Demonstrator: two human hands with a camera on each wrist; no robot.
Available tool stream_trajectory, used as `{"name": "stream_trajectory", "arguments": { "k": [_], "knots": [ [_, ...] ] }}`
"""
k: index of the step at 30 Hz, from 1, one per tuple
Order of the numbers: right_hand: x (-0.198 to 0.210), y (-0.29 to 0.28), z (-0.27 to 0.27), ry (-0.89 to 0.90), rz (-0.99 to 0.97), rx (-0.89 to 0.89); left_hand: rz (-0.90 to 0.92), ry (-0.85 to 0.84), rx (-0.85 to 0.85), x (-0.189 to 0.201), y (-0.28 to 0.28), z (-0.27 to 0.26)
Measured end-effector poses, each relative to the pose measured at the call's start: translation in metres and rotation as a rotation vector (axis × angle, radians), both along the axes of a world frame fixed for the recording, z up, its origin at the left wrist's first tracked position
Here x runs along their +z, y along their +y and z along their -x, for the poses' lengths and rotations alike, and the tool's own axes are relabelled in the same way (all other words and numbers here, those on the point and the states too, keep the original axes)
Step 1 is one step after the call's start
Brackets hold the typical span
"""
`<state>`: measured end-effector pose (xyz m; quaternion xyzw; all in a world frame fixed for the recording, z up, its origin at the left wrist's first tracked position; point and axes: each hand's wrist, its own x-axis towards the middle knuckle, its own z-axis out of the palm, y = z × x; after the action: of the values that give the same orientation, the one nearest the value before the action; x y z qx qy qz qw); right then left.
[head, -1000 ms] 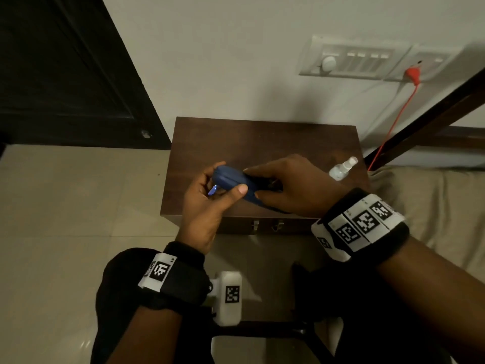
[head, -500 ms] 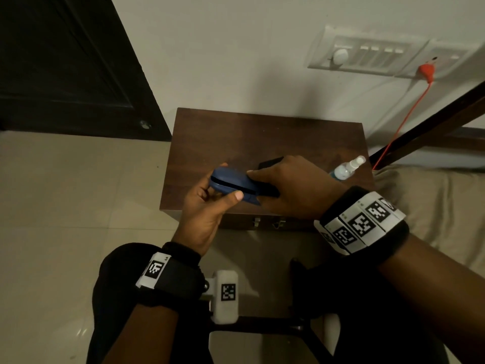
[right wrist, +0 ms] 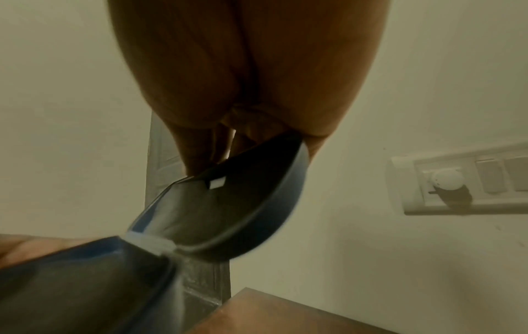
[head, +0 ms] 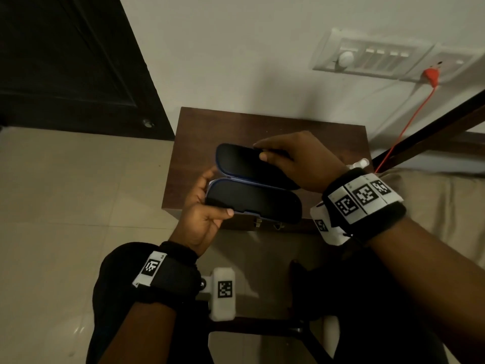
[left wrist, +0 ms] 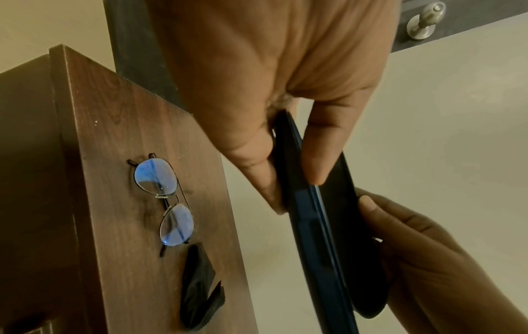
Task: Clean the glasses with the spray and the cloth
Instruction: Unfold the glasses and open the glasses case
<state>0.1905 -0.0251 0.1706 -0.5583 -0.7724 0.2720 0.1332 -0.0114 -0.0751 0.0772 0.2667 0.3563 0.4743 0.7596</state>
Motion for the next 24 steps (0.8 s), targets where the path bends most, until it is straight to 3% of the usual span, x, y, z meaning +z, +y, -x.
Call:
{"name": "stream_trajectory", "arguments": {
  "k": [5, 12, 15, 18, 21, 24],
  "knots": [
    [-0.022, 0.008, -0.003, 0.044, 0.023, -0.128, 0.004, 0.001, 0.036, -0.001, -0.001, 0.003],
    [-0.050, -0.001, -0.014, 0.157, 0.021, -0.461, 0.030, 0.050, 0.110, -0.008, 0.004, 0.006],
    [-0.064, -0.009, -0.020, 0.275, 0.148, -0.586, 0.040, 0.081, 0.159, -0.012, 0.008, 0.005],
    [-0.075, -0.017, -0.015, 0.371, 0.310, -0.640, 0.070, 0.102, 0.174, -0.014, 0.015, 0.001],
    [-0.089, -0.018, -0.009, 0.415, 0.345, -0.636, 0.083, 0.144, 0.147, -0.020, 0.023, -0.001],
    [-0.103, -0.009, -0.005, 0.411, 0.337, -0.674, 0.056, 0.315, 0.123, -0.025, 0.032, -0.002]
  ]
}}
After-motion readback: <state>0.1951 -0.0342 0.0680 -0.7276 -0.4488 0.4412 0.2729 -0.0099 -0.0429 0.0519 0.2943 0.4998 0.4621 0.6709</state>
